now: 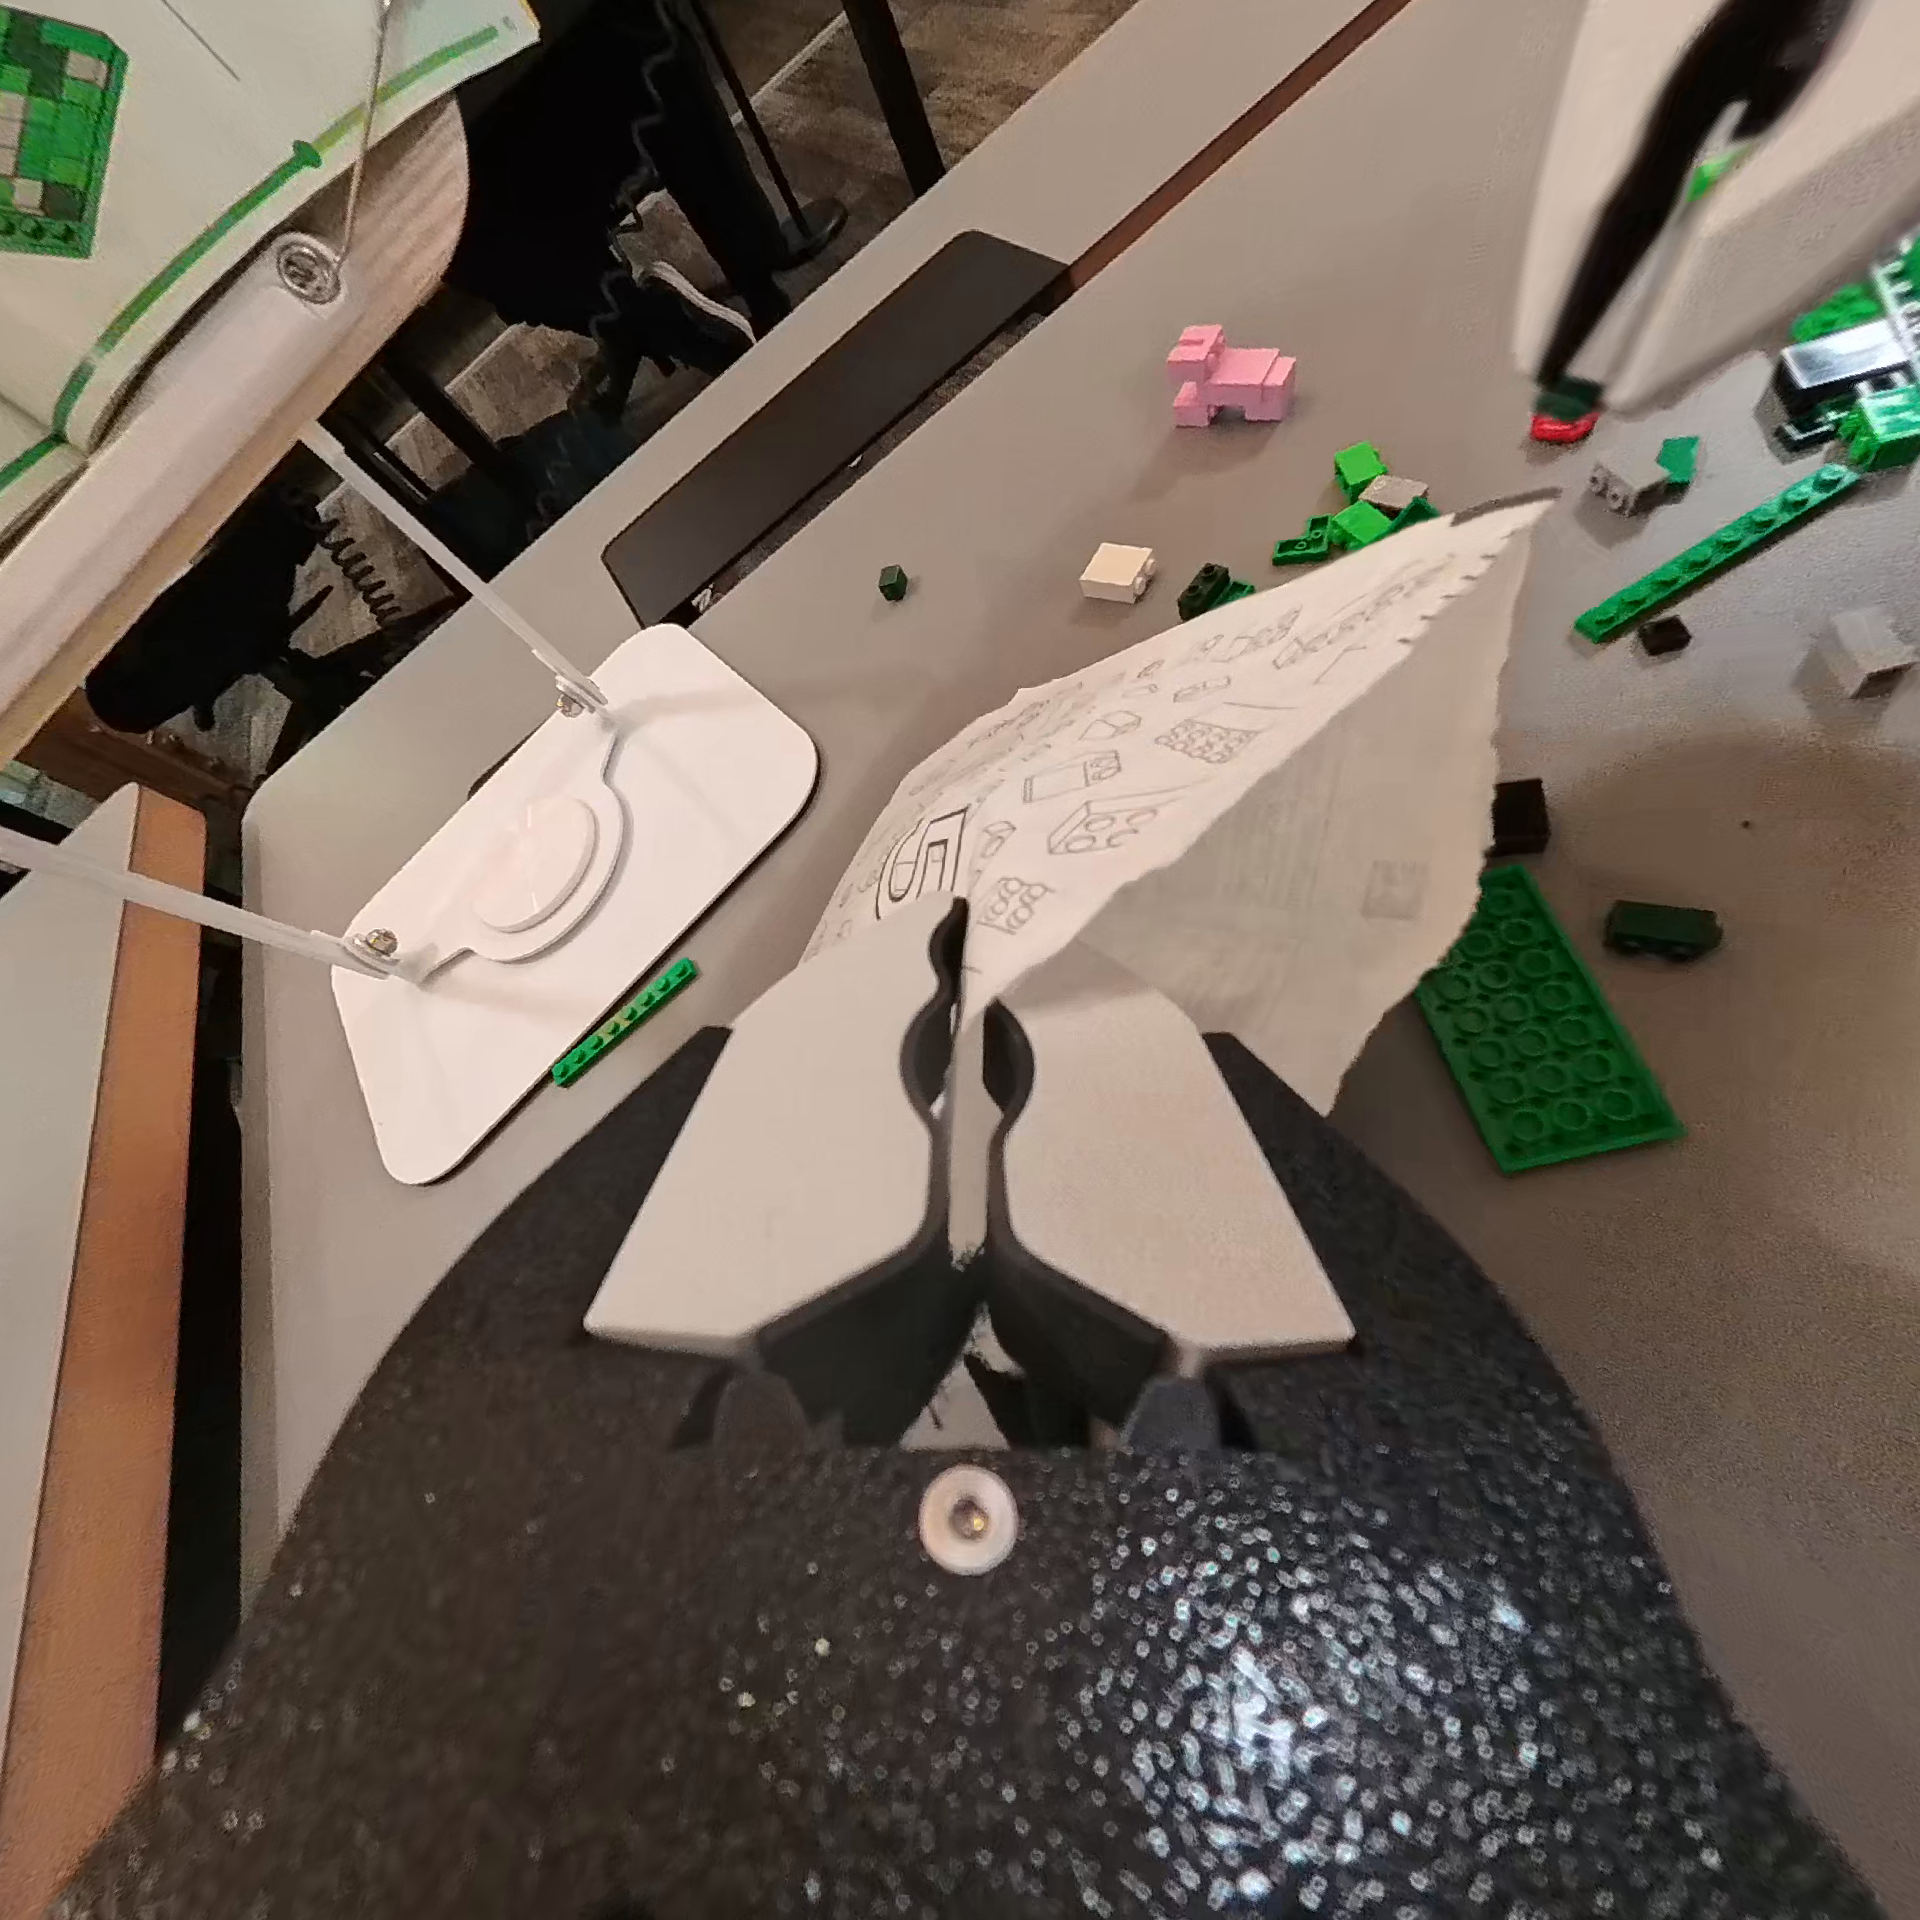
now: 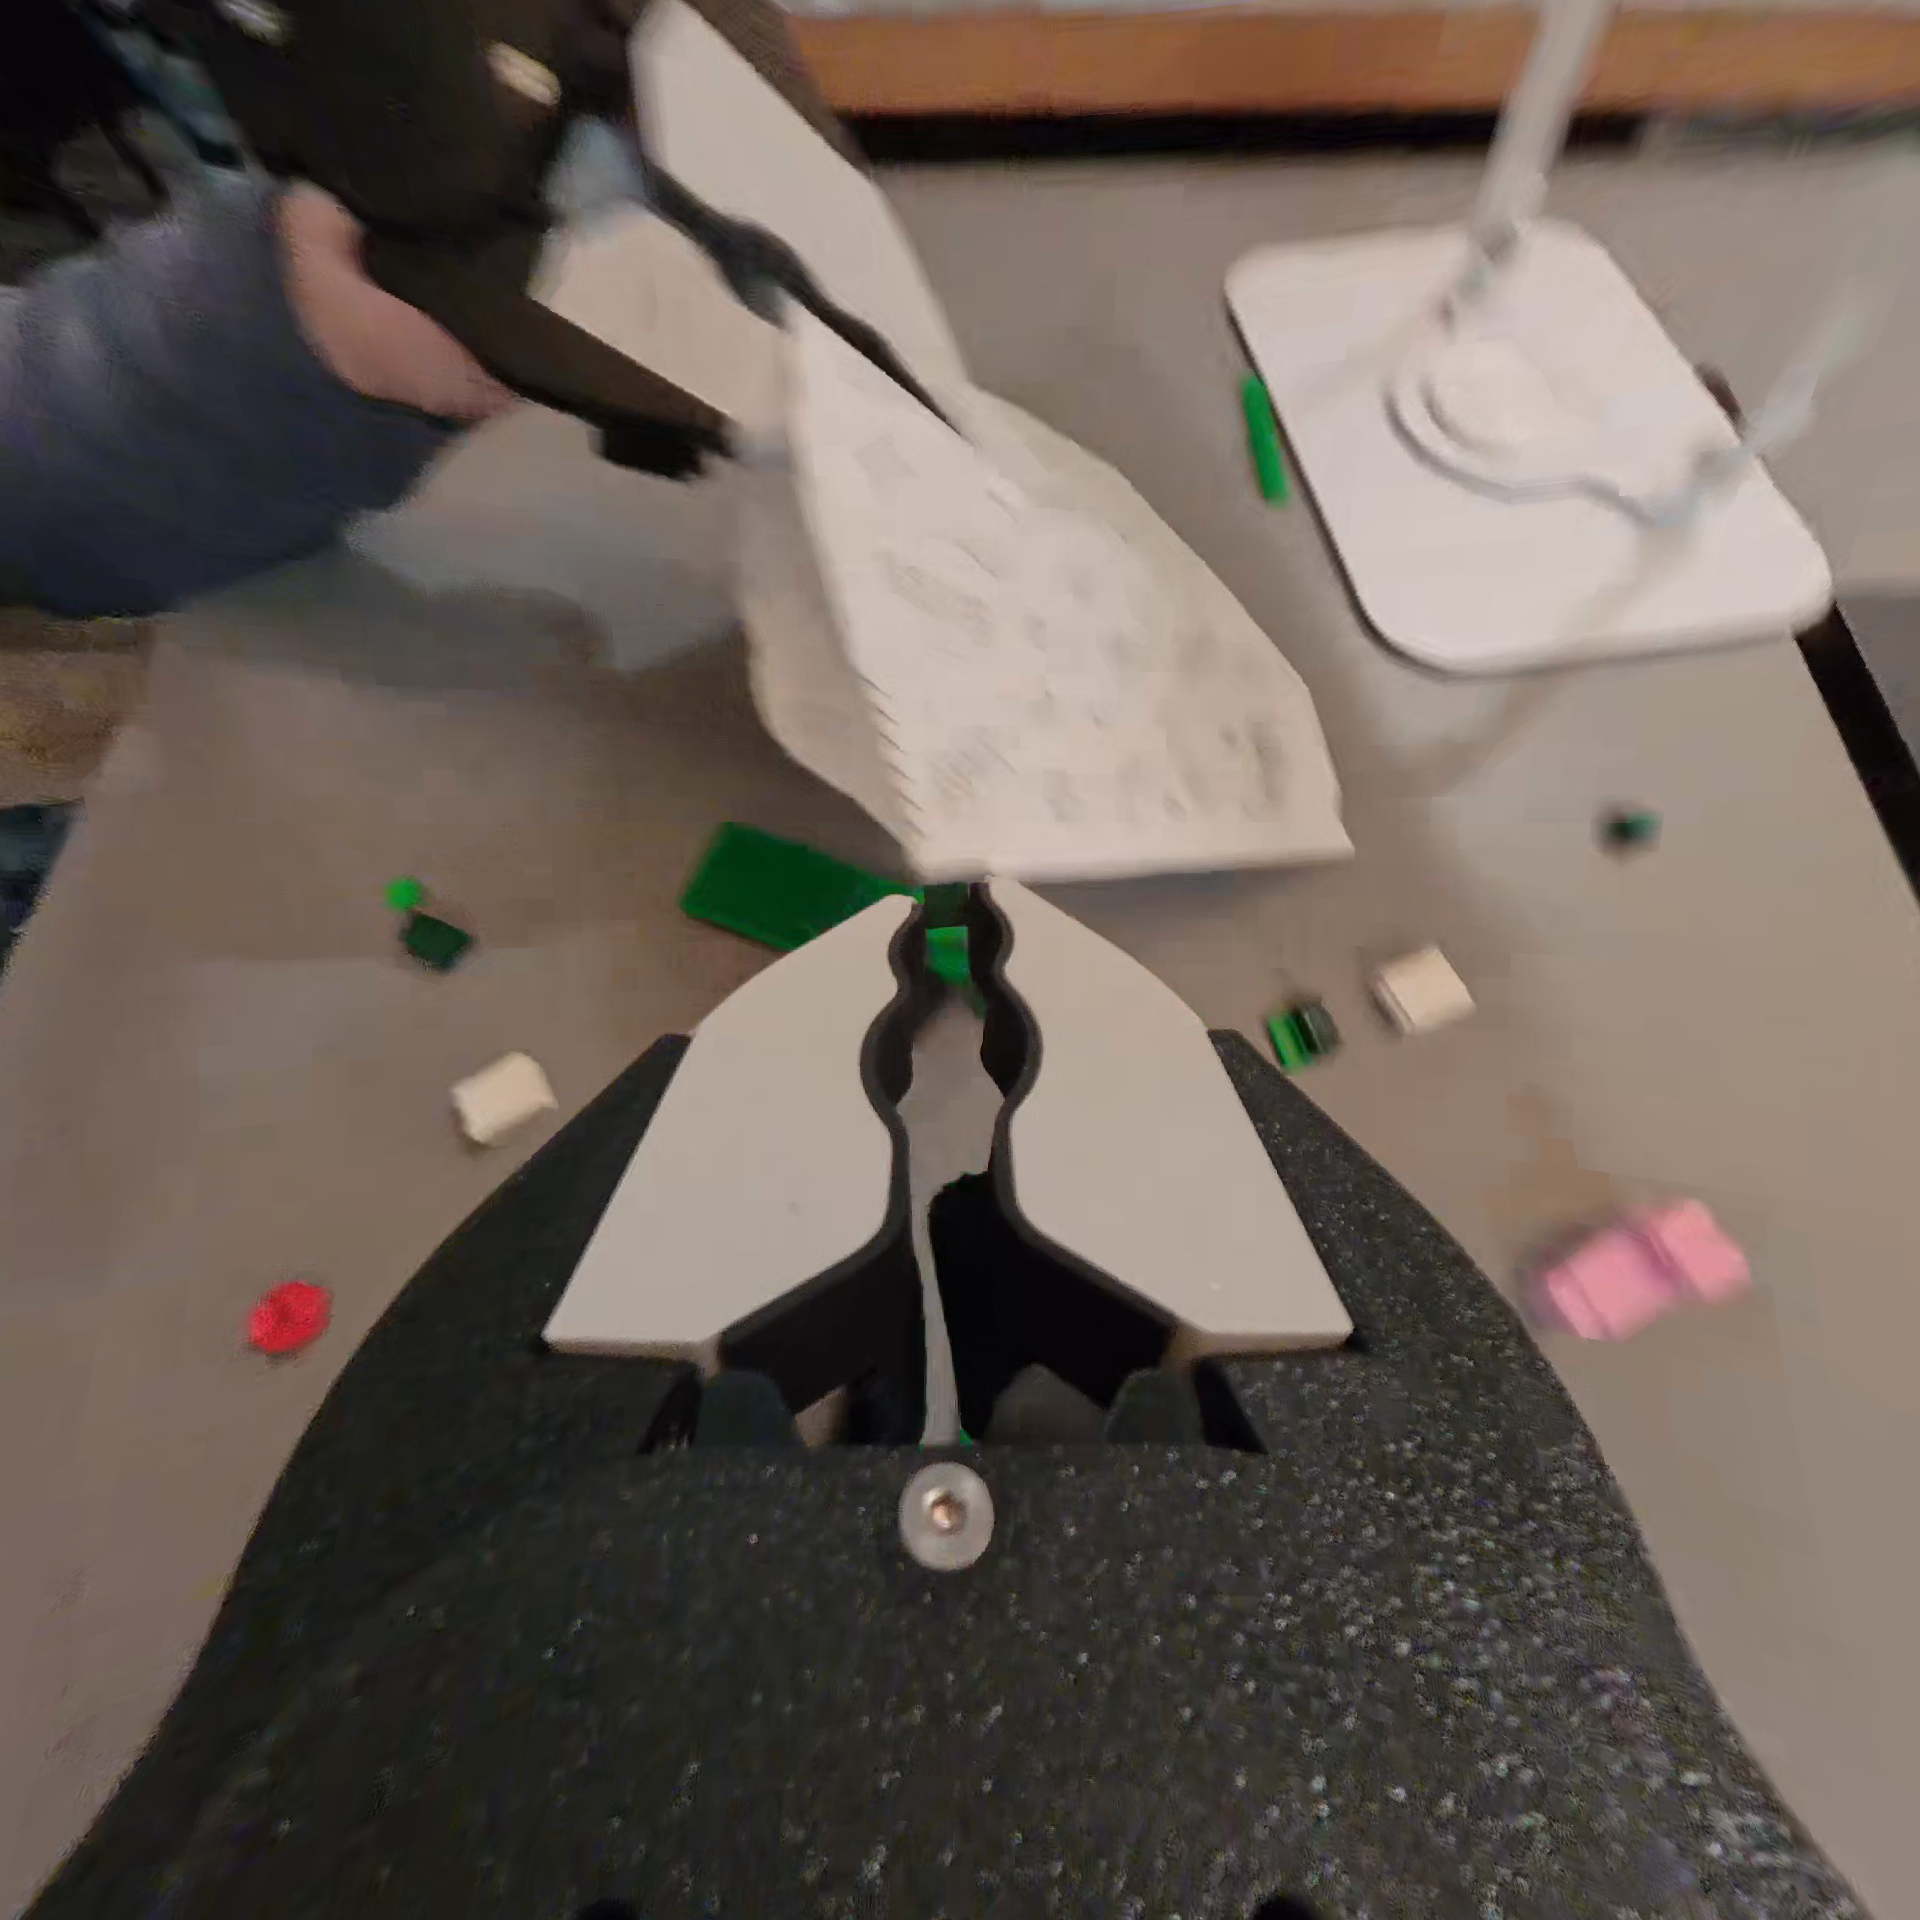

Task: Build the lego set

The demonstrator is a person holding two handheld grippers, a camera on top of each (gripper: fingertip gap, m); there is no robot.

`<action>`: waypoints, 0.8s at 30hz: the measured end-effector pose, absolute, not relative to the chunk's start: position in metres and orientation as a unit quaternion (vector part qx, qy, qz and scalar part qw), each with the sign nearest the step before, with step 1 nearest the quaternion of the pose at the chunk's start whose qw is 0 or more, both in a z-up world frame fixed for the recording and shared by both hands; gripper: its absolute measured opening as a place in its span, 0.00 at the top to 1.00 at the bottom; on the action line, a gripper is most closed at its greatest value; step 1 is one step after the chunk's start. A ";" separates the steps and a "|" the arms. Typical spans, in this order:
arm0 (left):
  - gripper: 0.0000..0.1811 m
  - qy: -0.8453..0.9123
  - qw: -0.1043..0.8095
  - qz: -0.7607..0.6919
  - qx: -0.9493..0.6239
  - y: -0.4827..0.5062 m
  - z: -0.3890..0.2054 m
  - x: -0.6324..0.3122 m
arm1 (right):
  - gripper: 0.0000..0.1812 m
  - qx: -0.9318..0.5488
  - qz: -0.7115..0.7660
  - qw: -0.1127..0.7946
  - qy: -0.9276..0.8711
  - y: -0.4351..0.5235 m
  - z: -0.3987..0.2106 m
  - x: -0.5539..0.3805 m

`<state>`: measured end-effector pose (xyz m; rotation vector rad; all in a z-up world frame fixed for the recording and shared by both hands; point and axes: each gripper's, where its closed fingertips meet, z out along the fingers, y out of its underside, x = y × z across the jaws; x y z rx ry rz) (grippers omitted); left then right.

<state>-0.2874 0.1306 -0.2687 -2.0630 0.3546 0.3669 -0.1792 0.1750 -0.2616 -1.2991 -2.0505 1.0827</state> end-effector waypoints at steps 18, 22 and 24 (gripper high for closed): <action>1.00 0.135 0.504 0.143 -0.841 0.129 -0.260 -0.285 | 0.89 -0.367 0.126 0.462 -0.798 0.125 -0.266 -0.251; 1.00 0.137 0.507 0.142 -0.839 0.129 -0.258 -0.284 | 0.85 -0.372 0.135 0.468 -0.790 0.127 -0.264 -0.251; 1.00 0.138 0.508 0.143 -0.838 0.129 -0.258 -0.283 | 0.82 -0.373 0.137 0.463 -0.793 0.126 -0.266 -0.250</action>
